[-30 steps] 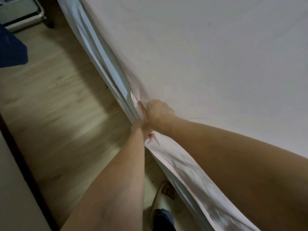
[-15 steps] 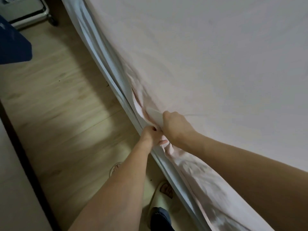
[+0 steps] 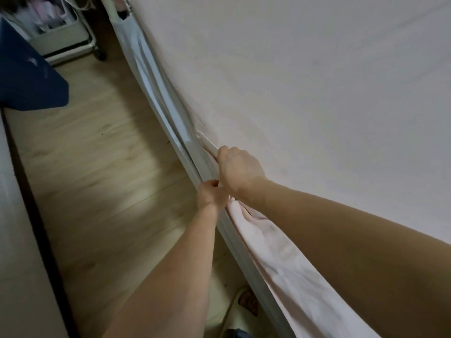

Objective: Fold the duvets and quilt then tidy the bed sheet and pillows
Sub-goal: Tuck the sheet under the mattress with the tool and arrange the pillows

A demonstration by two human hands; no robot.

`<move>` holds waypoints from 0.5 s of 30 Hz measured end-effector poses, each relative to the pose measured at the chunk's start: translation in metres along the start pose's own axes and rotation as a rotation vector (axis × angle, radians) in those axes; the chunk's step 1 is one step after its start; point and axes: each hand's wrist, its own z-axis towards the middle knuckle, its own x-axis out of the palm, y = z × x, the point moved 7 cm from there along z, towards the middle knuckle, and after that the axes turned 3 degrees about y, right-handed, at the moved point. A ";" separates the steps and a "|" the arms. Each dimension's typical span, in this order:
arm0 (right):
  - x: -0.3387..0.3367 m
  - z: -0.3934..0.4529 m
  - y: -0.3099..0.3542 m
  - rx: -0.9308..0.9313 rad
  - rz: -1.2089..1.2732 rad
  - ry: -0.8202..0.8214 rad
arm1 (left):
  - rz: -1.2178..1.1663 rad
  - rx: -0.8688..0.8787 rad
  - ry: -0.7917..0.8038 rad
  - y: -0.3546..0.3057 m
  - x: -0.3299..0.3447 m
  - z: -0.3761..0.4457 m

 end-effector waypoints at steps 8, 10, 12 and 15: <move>0.000 0.020 0.025 -0.024 -0.047 -0.059 | -0.355 -0.213 0.162 0.002 -0.007 0.019; 0.000 0.018 0.032 -0.044 -0.073 -0.042 | -0.395 -0.235 0.152 0.003 -0.011 0.027; 0.001 0.008 0.023 -0.037 -0.063 -0.022 | -0.382 -0.282 0.127 0.008 -0.013 0.029; -0.002 -0.010 0.003 -0.027 -0.035 -0.001 | -0.443 -0.339 0.087 0.013 -0.015 0.032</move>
